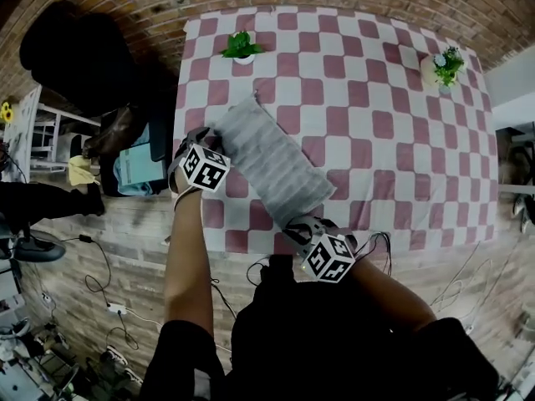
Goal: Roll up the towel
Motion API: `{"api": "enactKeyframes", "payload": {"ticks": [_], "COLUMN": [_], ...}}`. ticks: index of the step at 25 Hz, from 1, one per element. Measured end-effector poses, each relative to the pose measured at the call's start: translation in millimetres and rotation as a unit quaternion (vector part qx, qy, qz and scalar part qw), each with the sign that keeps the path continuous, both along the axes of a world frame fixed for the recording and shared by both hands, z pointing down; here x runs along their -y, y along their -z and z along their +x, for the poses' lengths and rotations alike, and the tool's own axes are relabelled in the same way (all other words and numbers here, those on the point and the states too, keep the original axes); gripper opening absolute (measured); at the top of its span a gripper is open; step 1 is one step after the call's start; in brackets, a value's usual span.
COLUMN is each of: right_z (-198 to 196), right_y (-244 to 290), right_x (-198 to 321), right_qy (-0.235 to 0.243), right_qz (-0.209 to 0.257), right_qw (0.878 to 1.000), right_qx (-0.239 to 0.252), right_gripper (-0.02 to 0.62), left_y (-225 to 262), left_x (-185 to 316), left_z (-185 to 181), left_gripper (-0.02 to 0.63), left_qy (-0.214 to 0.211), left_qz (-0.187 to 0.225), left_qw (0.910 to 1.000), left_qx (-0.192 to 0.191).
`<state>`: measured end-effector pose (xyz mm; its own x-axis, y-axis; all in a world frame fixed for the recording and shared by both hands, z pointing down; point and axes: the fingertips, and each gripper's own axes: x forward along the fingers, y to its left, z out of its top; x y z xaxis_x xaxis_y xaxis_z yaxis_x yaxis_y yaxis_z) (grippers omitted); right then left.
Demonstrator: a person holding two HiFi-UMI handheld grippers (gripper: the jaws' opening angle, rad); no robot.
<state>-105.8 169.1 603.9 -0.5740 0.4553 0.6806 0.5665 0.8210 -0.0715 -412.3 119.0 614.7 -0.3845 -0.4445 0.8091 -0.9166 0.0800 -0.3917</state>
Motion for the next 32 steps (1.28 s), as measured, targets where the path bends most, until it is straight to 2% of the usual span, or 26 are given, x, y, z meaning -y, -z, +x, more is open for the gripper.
{"api": "enactKeyframes", "payload": {"ticks": [1, 2, 4, 6, 9, 11, 15, 18, 20, 24, 27, 29, 31, 32], "right_z": [0, 3, 13, 23, 30, 33, 32, 23, 16, 4, 0, 0, -1, -1], "right_y": [3, 8, 18, 35, 52, 47, 11, -7, -16, -30, -31, -30, -28, -27], "right_x": [-4, -3, 11, 34, 74, 97, 123, 126, 129, 136, 137, 138, 139, 139], "right_qy": [0.010, 0.021, 0.043, 0.060, 0.083, 0.118, 0.223, 0.279, 0.298, 0.304, 0.306, 0.299, 0.286, 0.281], "right_qz": [-0.005, -0.007, 0.003, 0.025, 0.077, 0.121, 0.189, 0.201, 0.201, 0.174, 0.133, 0.110, 0.099, 0.098], "right_qw": [1.000, 1.000, 0.998, 0.996, 0.988, 0.979, 0.950, 0.934, 0.929, 0.935, 0.942, 0.948, 0.953, 0.954], "right_qx": [0.006, 0.013, 0.036, 0.067, 0.103, 0.110, 0.114, 0.102, 0.089, 0.052, 0.025, 0.016, 0.017, 0.017], "right_gripper": [0.037, 0.089, 0.148, 0.190, 0.196, 0.207, 0.212, 0.212, 0.213, 0.212, 0.192, 0.153, 0.067, 0.057], "left_y": [3, 7, 19, 37, 63, 68, 51, 25, 10, -5, -13, -14, -13, -12], "left_x": [-5, -12, -28, -41, -44, -41, -36, -32, -28, -21, -19, -18, -17, -17], "left_z": [-1, 2, 19, 52, 121, 170, 250, 292, 303, 304, 298, 291, 289, 290], "left_gripper": [0.175, 0.212, 0.282, 0.301, 0.304, 0.304, 0.301, 0.295, 0.295, 0.287, 0.235, 0.178, 0.126, 0.097], "left_qy": [0.014, 0.027, 0.043, 0.044, 0.004, -0.034, -0.081, -0.100, -0.092, -0.081, -0.092, -0.091, -0.089, -0.090], "left_qz": [0.005, 0.014, 0.041, 0.082, 0.142, 0.153, 0.135, 0.100, 0.087, 0.061, 0.029, 0.019, 0.018, 0.017], "left_qw": [0.9999, 0.9995, 0.9982, 0.9956, 0.9881, 0.9839, 0.9784, 0.9752, 0.9746, 0.9769, 0.9815, 0.9833, 0.9839, 0.9842], "left_qx": [0.001, 0.001, -0.001, -0.014, -0.058, -0.085, -0.134, -0.170, -0.185, -0.188, -0.166, -0.157, -0.154, -0.151]}}
